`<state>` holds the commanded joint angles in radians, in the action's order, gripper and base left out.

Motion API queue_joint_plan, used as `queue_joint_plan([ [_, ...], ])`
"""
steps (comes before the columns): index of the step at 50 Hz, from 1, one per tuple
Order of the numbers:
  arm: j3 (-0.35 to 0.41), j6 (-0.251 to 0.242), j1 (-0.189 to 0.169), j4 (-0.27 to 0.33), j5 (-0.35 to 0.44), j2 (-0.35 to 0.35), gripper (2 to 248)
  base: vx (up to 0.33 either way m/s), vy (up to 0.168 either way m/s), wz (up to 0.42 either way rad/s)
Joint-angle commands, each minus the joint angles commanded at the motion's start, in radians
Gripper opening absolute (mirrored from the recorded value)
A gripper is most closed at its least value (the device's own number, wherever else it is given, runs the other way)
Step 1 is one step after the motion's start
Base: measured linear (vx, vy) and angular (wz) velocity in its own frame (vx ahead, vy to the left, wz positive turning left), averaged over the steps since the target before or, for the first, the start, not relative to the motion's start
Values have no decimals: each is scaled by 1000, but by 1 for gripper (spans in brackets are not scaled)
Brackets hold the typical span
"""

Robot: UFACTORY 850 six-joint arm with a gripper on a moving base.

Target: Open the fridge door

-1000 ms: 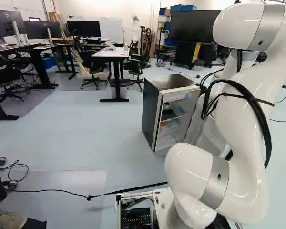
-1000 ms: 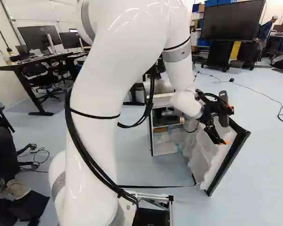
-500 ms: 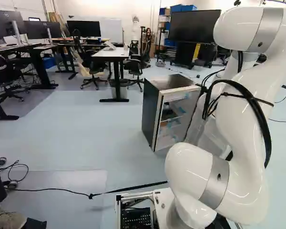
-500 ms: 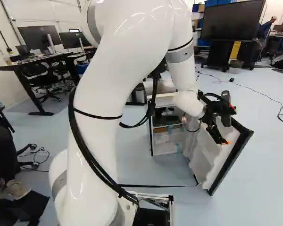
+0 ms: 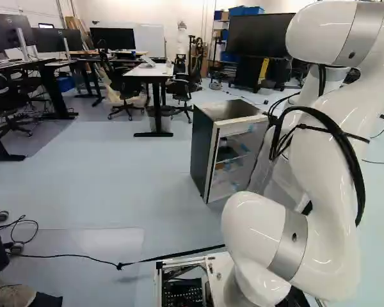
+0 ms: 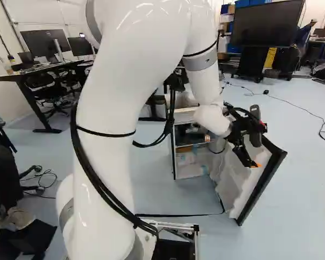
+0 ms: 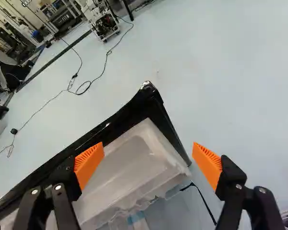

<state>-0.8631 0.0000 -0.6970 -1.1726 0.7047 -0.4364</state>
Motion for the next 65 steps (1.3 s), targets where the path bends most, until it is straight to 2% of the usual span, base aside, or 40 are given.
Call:
queue_joint_plan([
  [9, 56, 0, 10, 18, 9, 41, 247, 0, 0, 0],
  [20, 124, 0, 23, 70, 32, 93, 247, 0, 0, 0],
  [65, 403, 0, 89, 365, 178, 326, 247, 0, 0, 0],
])
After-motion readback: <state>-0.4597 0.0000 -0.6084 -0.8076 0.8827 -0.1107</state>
